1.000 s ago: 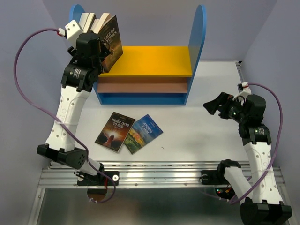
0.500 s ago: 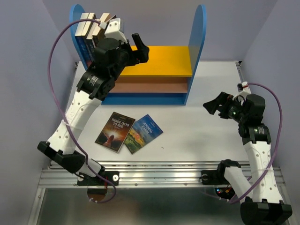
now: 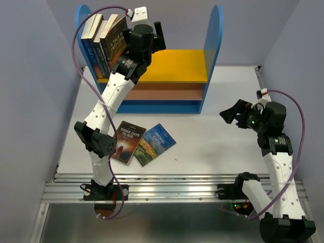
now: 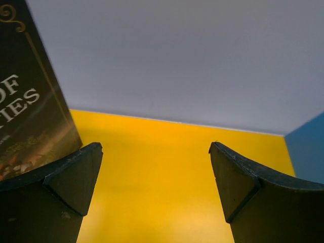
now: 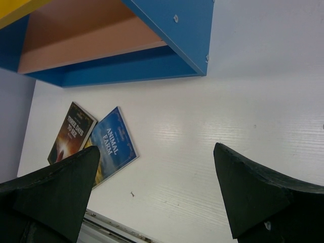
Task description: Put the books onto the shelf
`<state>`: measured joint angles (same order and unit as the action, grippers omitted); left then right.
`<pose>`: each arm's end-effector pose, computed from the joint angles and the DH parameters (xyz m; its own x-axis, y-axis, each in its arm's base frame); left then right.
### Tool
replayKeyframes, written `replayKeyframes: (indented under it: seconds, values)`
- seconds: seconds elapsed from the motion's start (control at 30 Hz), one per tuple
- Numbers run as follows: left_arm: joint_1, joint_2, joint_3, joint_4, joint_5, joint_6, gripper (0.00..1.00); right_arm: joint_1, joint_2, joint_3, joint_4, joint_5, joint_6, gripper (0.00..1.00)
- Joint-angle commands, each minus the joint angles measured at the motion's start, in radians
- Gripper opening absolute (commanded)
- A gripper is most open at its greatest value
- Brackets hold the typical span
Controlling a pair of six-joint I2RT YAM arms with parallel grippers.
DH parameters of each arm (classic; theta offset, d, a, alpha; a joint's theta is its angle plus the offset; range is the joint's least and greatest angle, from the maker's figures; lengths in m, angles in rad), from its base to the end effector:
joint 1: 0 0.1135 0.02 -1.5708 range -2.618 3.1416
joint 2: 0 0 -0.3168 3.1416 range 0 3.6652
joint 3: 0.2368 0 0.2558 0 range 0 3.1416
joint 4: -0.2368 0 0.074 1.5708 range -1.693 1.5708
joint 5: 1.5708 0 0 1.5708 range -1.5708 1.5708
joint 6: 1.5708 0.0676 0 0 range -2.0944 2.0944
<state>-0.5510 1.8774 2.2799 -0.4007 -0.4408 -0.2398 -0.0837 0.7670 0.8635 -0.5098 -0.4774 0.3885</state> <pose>0.4036 -0.2142 0.5684 -0.0246 -0.2370 -0.9712 0.1072 0.9653 -0.2383 0.1584 0.0179 0.3632 -0.5011 0.3797 -0.7776 -0.1677 0.8390 0.5177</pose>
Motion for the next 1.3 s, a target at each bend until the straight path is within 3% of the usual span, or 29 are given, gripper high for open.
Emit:
replayKeyframes:
  seconds: [0.0, 0.3, 0.53, 1.27]
  values:
    - [0.039, -0.011, 0.064, 0.023, -0.198, 0.015, 0.99, 0.006, -0.003, 0.046, 0.008, 0.026, -0.019, 1.0]
    - [0.167, 0.031, 0.05, 0.05, -0.259, 0.017, 0.99, 0.006, 0.012, 0.057, 0.007, 0.042, -0.02, 1.0]
    - [0.192, 0.048, 0.04, 0.022, -0.247, 0.008, 0.99, 0.006, 0.006, 0.049, 0.007, 0.062, -0.02, 1.0]
    - [0.191, -0.061, -0.114, 0.082, 0.109, -0.007, 0.99, 0.006, -0.014, 0.031, 0.007, 0.046, -0.025, 1.0]
